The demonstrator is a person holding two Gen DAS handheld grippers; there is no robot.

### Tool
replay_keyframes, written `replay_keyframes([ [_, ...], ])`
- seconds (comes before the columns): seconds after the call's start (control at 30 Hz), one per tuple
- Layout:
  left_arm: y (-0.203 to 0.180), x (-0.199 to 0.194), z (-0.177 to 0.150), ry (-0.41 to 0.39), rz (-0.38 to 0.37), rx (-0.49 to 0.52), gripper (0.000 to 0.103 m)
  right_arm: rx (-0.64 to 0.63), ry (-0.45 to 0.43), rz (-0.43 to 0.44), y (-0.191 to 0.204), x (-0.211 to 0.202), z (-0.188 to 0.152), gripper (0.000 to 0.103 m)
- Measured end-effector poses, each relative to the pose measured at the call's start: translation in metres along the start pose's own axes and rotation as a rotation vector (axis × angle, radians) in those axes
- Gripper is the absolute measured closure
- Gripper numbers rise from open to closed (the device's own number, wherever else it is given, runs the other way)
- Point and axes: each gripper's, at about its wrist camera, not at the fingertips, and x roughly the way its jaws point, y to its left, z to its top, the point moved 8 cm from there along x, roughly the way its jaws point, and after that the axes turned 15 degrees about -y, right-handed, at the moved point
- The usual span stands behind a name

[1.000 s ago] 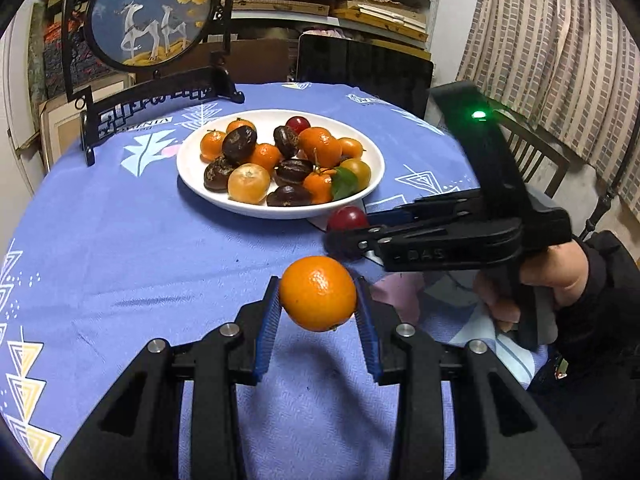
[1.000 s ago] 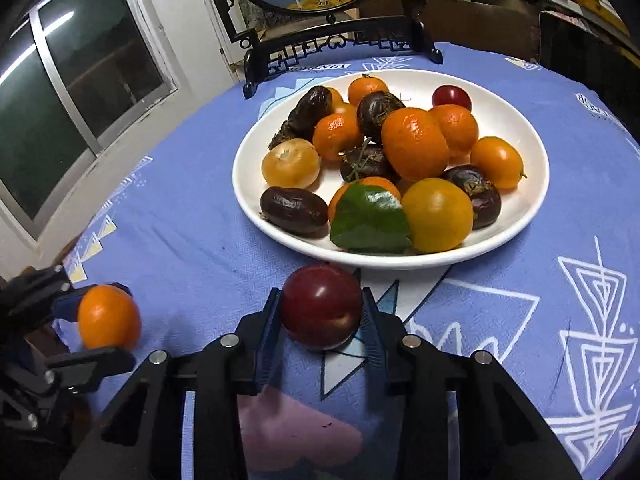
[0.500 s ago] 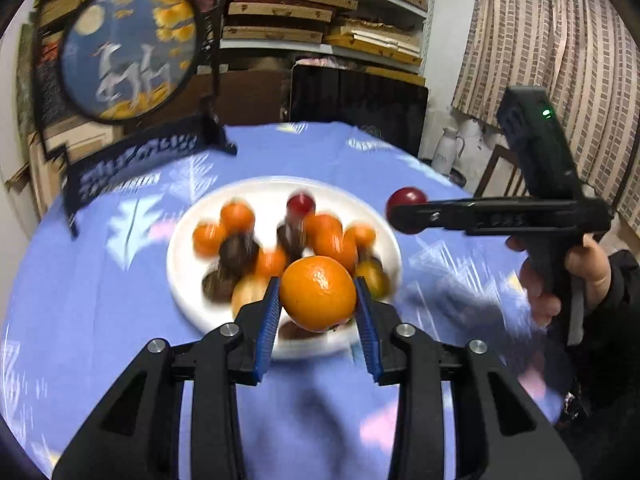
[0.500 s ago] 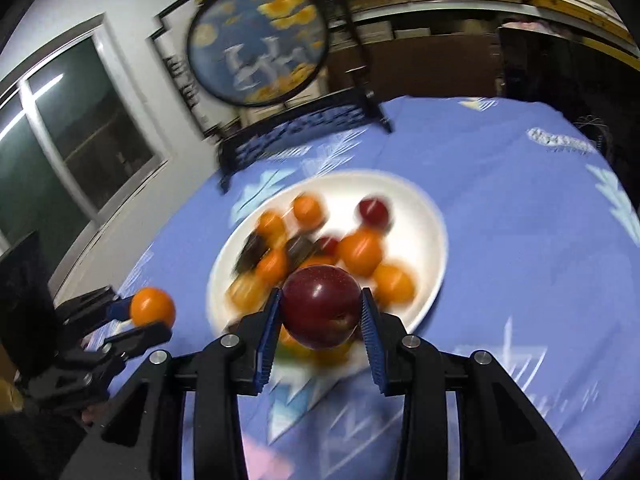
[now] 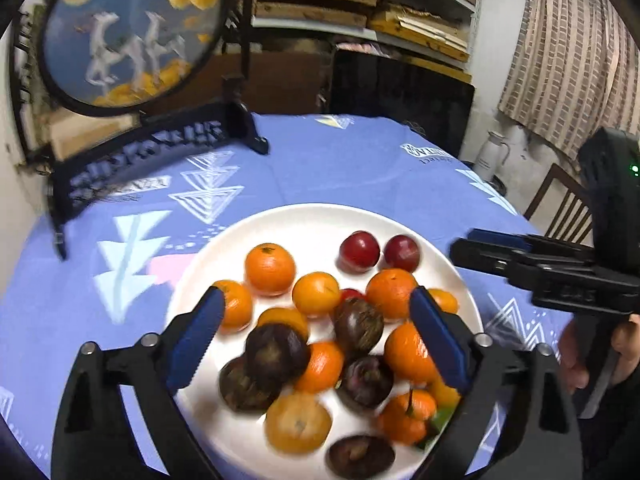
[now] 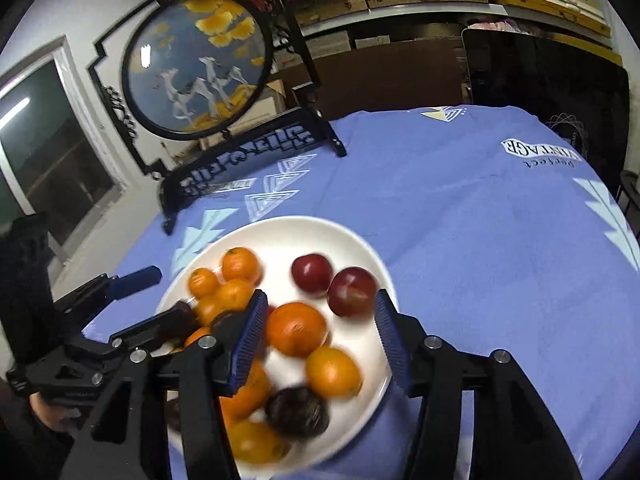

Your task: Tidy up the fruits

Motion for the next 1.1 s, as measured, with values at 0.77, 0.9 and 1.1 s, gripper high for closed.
replay_keyframes([
  [0.77,-0.033,-0.259,-0.039,-0.162,0.200,-0.024,0.005,-0.135,-0.169,-0.022,0.077,-0.227,-0.047,0.005],
  [0.9,-0.036,-0.292,-0.043,-0.175,0.270,0.007,0.005,-0.168,-0.190,-0.033,0.089,-0.253,-0.051,0.004],
  [1.1,-0.039,-0.330,-0.044,-0.209,0.307,0.009,0.005,-0.164,-0.209,-0.040,0.092,-0.285,-0.059,0.004],
])
